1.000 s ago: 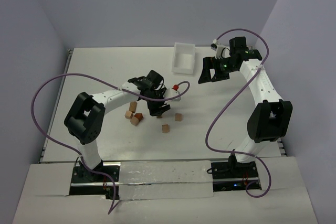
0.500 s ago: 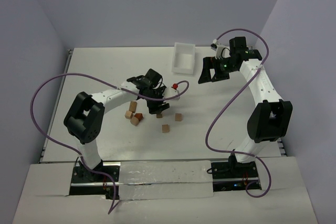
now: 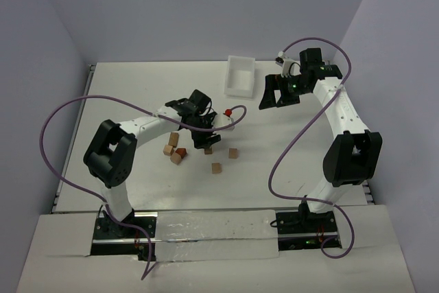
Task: Build the wood block tower
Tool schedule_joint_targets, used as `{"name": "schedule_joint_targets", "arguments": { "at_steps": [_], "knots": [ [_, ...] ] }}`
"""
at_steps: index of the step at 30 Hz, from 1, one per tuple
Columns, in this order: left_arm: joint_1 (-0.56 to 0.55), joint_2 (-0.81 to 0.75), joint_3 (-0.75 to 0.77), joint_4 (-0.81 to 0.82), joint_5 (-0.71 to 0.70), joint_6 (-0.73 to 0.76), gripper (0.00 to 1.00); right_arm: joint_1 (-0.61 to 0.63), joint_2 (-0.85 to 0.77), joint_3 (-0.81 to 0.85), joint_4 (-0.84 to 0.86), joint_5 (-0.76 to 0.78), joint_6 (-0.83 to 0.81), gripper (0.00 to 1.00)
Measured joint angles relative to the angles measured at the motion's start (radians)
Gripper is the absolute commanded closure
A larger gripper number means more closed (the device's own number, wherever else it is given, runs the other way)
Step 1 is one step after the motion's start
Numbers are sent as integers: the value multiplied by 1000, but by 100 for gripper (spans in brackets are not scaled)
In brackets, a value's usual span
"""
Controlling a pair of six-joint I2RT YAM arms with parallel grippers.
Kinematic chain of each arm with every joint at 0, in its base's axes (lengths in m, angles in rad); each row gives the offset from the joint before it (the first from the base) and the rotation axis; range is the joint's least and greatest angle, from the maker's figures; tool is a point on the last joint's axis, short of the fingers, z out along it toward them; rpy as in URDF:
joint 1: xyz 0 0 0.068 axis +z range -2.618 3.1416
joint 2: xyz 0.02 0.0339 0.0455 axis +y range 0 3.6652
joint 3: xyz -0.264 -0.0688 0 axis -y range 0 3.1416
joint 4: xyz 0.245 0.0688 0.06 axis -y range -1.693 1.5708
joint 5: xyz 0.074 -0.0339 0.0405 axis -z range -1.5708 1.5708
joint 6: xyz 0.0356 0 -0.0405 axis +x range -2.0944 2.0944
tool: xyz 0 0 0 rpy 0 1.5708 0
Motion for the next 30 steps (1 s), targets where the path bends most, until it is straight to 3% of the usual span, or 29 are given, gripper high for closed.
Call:
{"name": "schedule_joint_targets", "arguments": {
  "at_steps": [30],
  "knots": [
    [1, 8, -12, 6, 14, 0, 47, 0, 4, 0, 0, -7, 0, 0]
  ]
}}
